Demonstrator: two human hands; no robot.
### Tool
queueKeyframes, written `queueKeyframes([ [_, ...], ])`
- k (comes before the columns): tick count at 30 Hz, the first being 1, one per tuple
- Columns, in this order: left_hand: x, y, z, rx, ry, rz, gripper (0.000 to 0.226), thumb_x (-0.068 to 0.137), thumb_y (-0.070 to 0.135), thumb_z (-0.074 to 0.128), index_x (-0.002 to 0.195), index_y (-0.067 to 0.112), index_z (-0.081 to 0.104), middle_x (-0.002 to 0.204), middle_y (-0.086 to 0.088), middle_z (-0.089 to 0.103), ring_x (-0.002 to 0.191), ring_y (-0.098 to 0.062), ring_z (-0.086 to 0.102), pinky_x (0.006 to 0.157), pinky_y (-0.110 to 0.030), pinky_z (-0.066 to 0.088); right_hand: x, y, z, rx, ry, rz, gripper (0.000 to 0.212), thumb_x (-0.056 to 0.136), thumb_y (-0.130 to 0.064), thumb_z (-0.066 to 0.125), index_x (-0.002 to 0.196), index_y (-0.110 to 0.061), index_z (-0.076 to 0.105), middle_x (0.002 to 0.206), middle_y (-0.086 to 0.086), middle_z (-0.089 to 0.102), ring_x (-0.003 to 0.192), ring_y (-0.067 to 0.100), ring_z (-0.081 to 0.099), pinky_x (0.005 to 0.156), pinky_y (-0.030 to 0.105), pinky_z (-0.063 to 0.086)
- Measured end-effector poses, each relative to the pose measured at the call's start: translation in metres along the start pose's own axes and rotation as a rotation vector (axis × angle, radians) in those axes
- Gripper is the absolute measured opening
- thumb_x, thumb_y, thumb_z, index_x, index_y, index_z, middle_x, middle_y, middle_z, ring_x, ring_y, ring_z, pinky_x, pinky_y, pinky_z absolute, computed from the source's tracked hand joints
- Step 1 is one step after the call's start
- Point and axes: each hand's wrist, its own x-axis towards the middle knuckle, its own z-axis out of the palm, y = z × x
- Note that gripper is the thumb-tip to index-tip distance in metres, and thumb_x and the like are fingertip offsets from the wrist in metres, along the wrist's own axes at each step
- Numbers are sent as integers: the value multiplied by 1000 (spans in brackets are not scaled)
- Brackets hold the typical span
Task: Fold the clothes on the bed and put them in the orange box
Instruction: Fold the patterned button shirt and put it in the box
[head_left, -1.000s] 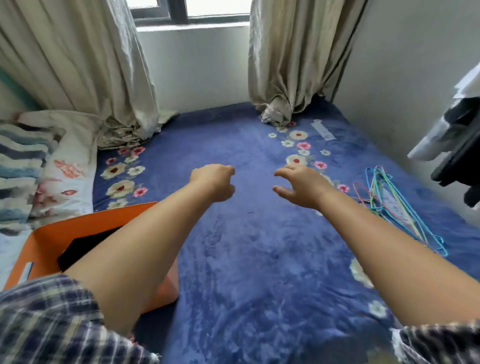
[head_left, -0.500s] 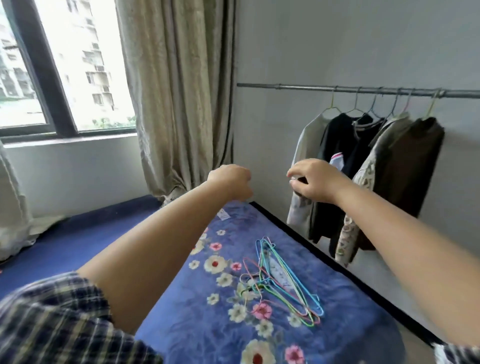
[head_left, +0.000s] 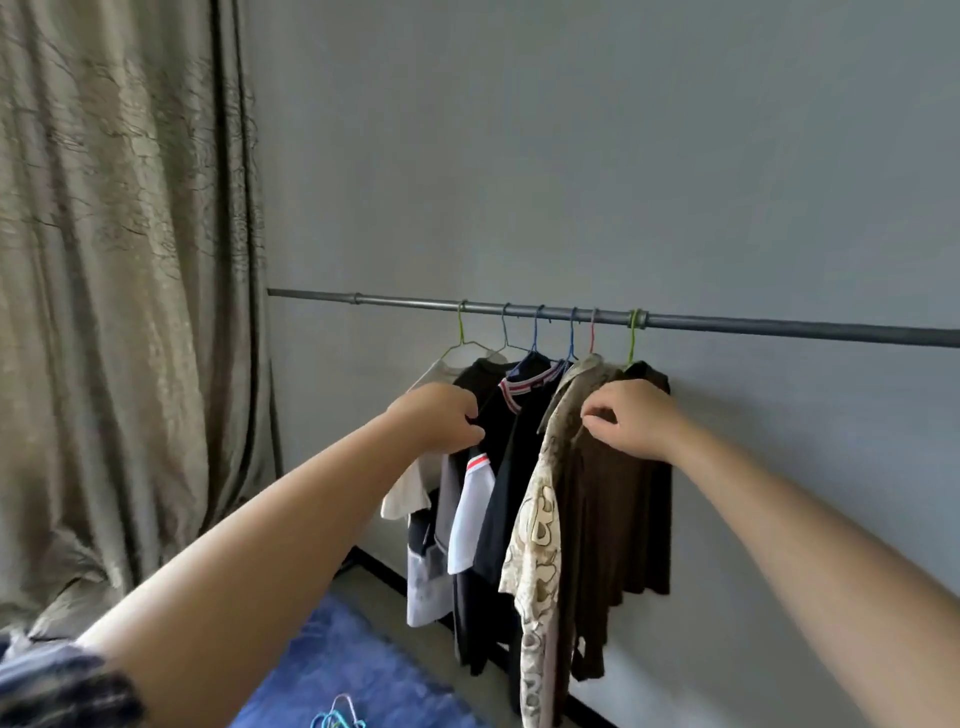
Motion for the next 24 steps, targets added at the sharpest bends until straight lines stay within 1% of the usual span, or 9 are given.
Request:
queueKeyframes([
  [2, 32, 18, 5, 5, -6, 30, 40, 95, 33, 45, 132, 19, 48, 128, -2, 53, 117, -20, 49, 93, -29, 41, 15, 35, 0, 14, -1, 31, 24, 89, -20, 49, 92, -5, 68, 96, 9, 68, 92, 26, 61, 83, 41, 48],
  [4, 72, 38, 11, -2, 1, 32, 40, 94, 32, 45, 132, 19, 49, 129, -2, 52, 117, -21, 49, 91, -27, 40, 35, 73, -1, 19, 18, 54, 24, 90, -18, 50, 94, -5, 69, 98, 8, 69, 93, 24, 60, 84, 36, 47],
  [9, 165, 81, 26, 9, 10, 0, 39, 94, 34, 44, 129, 18, 51, 126, -4, 55, 115, -22, 50, 91, -31, 43, 90, 155, 7, 86, 48, 75, 23, 91, -20, 50, 101, -10, 69, 103, 6, 68, 95, 22, 60, 82, 30, 46],
  [13, 232, 109, 41, 11, -14, -38, 40, 93, 34, 46, 127, 15, 51, 123, -6, 56, 111, -23, 52, 84, -31, 42, 134, 207, 23, 187, 20, 138, 23, 91, -20, 50, 100, -8, 67, 103, 8, 66, 95, 21, 59, 81, 29, 44],
  [15, 258, 115, 47, -3, -18, -41, 40, 92, 34, 46, 126, 15, 52, 121, -6, 57, 108, -22, 53, 82, -30, 42, 153, 224, 33, 237, -12, 196, 23, 90, -20, 51, 98, -5, 67, 99, 10, 66, 92, 22, 58, 76, 27, 43],
  [18, 292, 123, 57, -20, -43, -65, 39, 93, 33, 46, 126, 13, 50, 119, -5, 56, 104, -21, 53, 81, -30, 44, 185, 246, 54, 365, -89, 316, 17, 88, -19, 49, 84, -6, 59, 80, 9, 59, 75, 21, 52, 60, 25, 40],
  [20, 312, 125, 63, -51, -57, -87, 26, 93, 32, 45, 113, 15, 51, 105, -5, 55, 93, -20, 49, 76, -28, 38, 201, 251, 67, 512, -136, 439, 15, 90, -22, 49, 100, -11, 53, 94, 9, 58, 75, 19, 52, 53, 22, 42],
  [22, 332, 126, 69, -83, -63, -105, 16, 93, 31, 45, 100, 17, 41, 88, 1, 47, 89, -18, 43, 75, -27, 35, 214, 254, 80, 638, -144, 547, 37, 92, -24, 49, 125, -8, 44, 105, 9, 56, 78, 19, 55, 48, 23, 43],
  [24, 347, 129, 72, -124, -88, -102, 18, 93, 28, 44, 108, 17, 45, 100, -4, 53, 92, -19, 46, 77, -28, 36, 221, 255, 90, 728, -171, 628, 43, 93, -26, 48, 131, -6, 41, 96, 4, 53, 72, 18, 59, 44, 23, 37],
])
